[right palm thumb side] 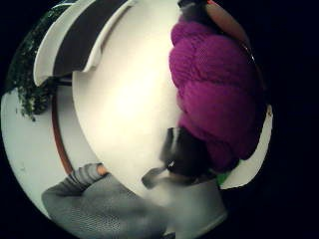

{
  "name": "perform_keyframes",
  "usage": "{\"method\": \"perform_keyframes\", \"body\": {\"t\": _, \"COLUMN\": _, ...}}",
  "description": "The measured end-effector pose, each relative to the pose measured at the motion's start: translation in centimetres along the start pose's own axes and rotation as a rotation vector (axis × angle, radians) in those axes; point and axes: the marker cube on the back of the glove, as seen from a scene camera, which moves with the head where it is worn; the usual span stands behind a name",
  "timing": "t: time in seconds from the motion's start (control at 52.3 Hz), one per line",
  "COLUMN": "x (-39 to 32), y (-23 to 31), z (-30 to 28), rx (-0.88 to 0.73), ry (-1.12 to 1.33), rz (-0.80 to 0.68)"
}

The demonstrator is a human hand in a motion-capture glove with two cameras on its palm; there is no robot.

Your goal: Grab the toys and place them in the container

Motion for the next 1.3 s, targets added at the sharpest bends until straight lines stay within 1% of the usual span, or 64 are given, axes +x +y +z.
{"method": "perform_keyframes", "body": {"t": 0.038, "x": 0.0, "y": -0.2, "z": -0.1, "rx": 0.032, "ry": -0.021, "rz": -0.001}}
{"method": "perform_keyframes", "body": {"t": 0.096, "x": 0.0, "y": -0.2, "z": -0.7, "rx": 0.036, "ry": -0.067, "rz": 0.003}}
{"method": "perform_keyframes", "body": {"t": 0.153, "x": 0.5, "y": -0.4, "z": -2.8, "rx": 0.044, "ry": -0.116, "rz": 0.013}}
{"method": "perform_keyframes", "body": {"t": 0.21, "x": 2.3, "y": -1.0, "z": -7.4, "rx": 0.106, "ry": -0.165, "rz": 0.023}}
{"method": "perform_keyframes", "body": {"t": 0.325, "x": 5.6, "y": -1.9, "z": -20.0, "rx": 0.317, "ry": -0.244, "rz": 0.047}}
{"method": "perform_keyframes", "body": {"t": 0.382, "x": 6.5, "y": -2.8, "z": -23.7, "rx": 0.363, "ry": -0.242, "rz": 0.059}}
{"method": "perform_keyframes", "body": {"t": 0.439, "x": 6.6, "y": -4.1, "z": -25.3, "rx": 0.363, "ry": -0.23, "rz": 0.059}}
{"method": "perform_keyframes", "body": {"t": 0.516, "x": 5.0, "y": -6.5, "z": -26.0, "rx": 0.323, "ry": -0.26, "rz": 0.023}}
{"method": "perform_keyframes", "body": {"t": 0.573, "x": 3.4, "y": -9.5, "z": -26.0, "rx": 0.271, "ry": -0.32, "rz": -0.002}}
{"method": "perform_keyframes", "body": {"t": 0.631, "x": -1.5, "y": -12.5, "z": -24.7, "rx": 0.219, "ry": -0.33, "rz": -0.068}}
{"method": "perform_keyframes", "body": {"t": 0.707, "x": -8.7, "y": -15.2, "z": -22.6, "rx": 0.212, "ry": -0.221, "rz": -0.131}}
{"method": "perform_keyframes", "body": {"t": 0.803, "x": -12.7, "y": -17.6, "z": -21.5, "rx": 0.193, "ry": -0.177, "rz": -0.147}}
{"method": "perform_keyframes", "body": {"t": 0.955, "x": -13.6, "y": -19.1, "z": -19.6, "rx": 0.129, "ry": -0.143, "rz": -0.137}}
{"method": "perform_keyframes", "body": {"t": 1.032, "x": -13.0, "y": -19.1, "z": -18.6, "rx": 0.05, "ry": -0.1, "rz": -0.121}}
{"method": "perform_keyframes", "body": {"t": 1.089, "x": -12.4, "y": -18.8, "z": -18.3, "rx": 0.001, "ry": -0.129, "rz": -0.129}}
{"method": "perform_keyframes", "body": {"t": 1.185, "x": -11.6, "y": -18.3, "z": -18.2, "rx": 0.003, "ry": -0.141, "rz": -0.144}}
{"method": "perform_keyframes", "body": {"t": 1.261, "x": -9.9, "y": -17.9, "z": -17.8, "rx": 0.015, "ry": -0.017, "rz": -0.191}}
{"method": "perform_keyframes", "body": {"t": 1.299, "x": -9.3, "y": -17.5, "z": -18.0, "rx": 0.013, "ry": -0.027, "rz": -0.203}}
